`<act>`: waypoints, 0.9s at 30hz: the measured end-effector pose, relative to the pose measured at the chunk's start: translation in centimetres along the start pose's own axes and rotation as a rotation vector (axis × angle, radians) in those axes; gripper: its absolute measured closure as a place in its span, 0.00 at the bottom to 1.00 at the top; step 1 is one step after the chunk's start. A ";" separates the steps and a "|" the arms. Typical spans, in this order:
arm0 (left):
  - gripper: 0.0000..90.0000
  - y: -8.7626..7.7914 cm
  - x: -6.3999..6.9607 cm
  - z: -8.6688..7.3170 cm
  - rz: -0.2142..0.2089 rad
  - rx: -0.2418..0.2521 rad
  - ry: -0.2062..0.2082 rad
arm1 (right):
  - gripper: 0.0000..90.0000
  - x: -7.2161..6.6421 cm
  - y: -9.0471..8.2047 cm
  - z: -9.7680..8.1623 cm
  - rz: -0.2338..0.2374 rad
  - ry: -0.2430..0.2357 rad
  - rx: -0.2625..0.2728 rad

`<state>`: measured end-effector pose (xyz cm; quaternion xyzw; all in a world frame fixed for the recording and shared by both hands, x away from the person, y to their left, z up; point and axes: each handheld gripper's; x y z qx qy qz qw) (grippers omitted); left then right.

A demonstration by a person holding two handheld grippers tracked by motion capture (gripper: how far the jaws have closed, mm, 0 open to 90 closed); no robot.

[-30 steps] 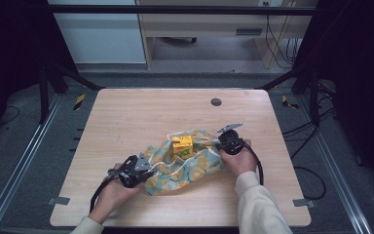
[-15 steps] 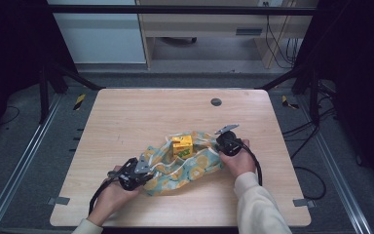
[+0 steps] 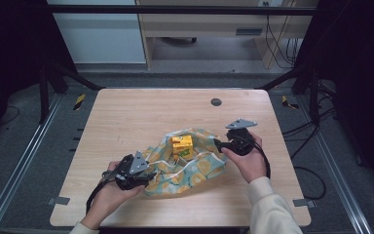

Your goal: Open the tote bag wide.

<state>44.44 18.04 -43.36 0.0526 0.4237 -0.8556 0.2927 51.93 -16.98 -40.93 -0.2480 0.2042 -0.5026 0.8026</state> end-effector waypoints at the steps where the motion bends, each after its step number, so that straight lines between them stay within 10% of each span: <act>1: 0.53 0.0 0.0 0.0 0.000 0.000 0.000 | 0.31 -0.2 -0.6 0.2 0.003 -0.003 0.014; 10: 0.44 -1.4 -2.3 2.0 0.048 0.032 0.000 | 0.26 -2.6 -3.0 -0.8 0.067 -0.035 0.021; 27: 0.42 3.3 -5.4 2.6 0.024 -0.012 -0.068 | 0.24 -5.1 -1.1 -4.0 0.109 -0.120 -0.088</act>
Point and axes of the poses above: each handheld gripper's, and its own axes: y roughly forward along the jaws, z roughly out of its top, x roughly to its right, and after that the axes turned 10 degrees about y, right-handed
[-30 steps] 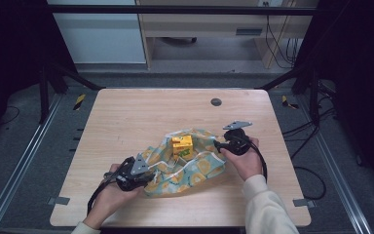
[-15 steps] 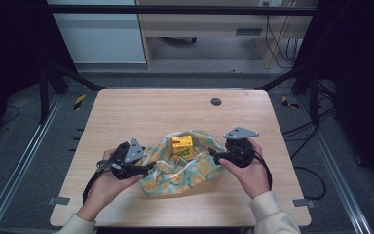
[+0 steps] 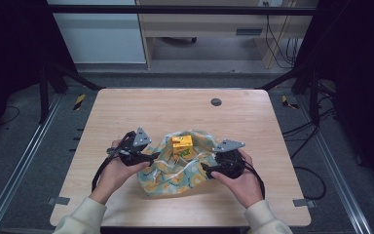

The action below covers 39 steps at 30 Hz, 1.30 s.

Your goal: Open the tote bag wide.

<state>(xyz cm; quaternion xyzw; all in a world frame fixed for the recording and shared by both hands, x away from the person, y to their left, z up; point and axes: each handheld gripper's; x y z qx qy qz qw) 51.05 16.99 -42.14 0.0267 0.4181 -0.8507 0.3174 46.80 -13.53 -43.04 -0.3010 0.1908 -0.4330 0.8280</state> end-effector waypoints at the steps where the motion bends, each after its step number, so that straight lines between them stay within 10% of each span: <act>1: 0.42 0.4 -0.1 0.0 -0.002 -0.010 -0.001 | 0.24 0.1 0.3 -0.1 -0.007 0.000 -0.004; 6: 0.53 2.4 -0.1 0.1 -0.036 -0.051 0.014 | 0.33 0.6 1.7 -0.5 -0.019 0.021 -0.037; 16: 0.91 3.4 0.2 0.4 -0.016 -0.073 -0.008 | 0.98 1.0 2.6 -1.8 -0.008 0.005 -0.095; 39: 0.96 5.4 -0.7 -2.1 0.053 -0.137 -0.061 | 0.98 3.0 2.3 -4.2 -0.024 0.070 -0.133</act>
Point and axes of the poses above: each handheld gripper's, and its own axes: y roughly forward along the jaws, z roughly out of its top, x roughly to its right, and after that the axes turned 10 degrees about y, right-handed
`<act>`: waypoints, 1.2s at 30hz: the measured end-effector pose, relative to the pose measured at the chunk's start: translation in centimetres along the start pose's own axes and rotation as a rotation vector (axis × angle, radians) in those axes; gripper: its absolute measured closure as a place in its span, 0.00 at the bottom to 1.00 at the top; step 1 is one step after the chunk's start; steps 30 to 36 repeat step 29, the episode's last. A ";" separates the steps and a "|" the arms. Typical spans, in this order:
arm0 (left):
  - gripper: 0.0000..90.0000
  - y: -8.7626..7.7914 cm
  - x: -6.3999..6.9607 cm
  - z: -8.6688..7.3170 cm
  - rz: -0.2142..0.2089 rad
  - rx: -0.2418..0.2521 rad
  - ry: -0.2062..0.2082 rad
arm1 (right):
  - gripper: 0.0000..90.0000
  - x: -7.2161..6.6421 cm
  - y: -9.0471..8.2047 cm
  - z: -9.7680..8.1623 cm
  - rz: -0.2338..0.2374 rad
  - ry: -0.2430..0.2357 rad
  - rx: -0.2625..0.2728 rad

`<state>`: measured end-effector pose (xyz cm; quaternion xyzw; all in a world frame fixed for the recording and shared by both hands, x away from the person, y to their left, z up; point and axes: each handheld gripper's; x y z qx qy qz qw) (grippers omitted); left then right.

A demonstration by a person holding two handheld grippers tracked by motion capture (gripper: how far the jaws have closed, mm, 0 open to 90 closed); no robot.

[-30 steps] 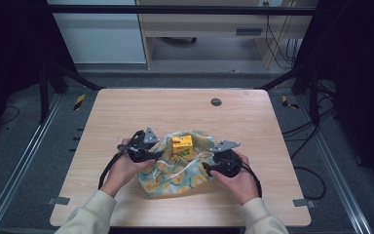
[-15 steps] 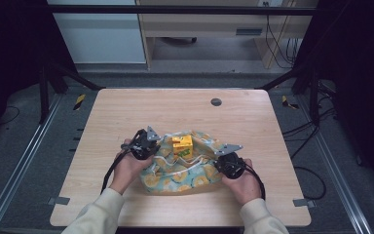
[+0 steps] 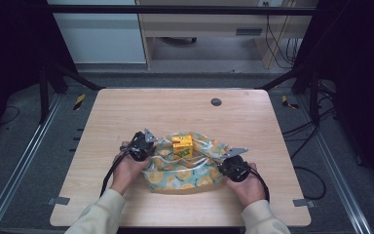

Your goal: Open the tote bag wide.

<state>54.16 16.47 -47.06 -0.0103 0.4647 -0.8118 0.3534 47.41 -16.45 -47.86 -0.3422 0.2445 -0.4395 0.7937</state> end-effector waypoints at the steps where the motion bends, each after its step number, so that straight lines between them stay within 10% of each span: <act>1: 0.90 -0.3 0.0 -0.1 0.003 0.014 -0.005 | 0.89 0.0 -0.2 0.0 0.009 0.001 0.028; 9: 0.48 -5.9 -0.2 0.2 0.086 0.207 -0.003 | 0.42 -0.8 -4.1 0.8 0.032 0.034 0.318; 14: 0.33 -8.7 -0.7 -0.3 0.117 0.255 -0.042 | 0.23 0.2 -7.0 0.4 -0.045 0.088 0.472; 26: 0.11 -10.5 -0.9 -10.5 0.135 0.150 -0.116 | 0.11 4.6 -4.4 -2.5 -0.201 0.252 0.237; 36: 0.10 -9.7 -1.2 -11.6 0.111 0.125 -0.142 | 0.14 4.9 -4.1 -2.7 -0.197 0.289 0.200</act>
Point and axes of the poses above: each handheld gripper's, and its own axes: y roughly forward along the jaws, z roughly out of its top, x roughly to its right, and after that the axes turned 10 degrees about y, right-handed
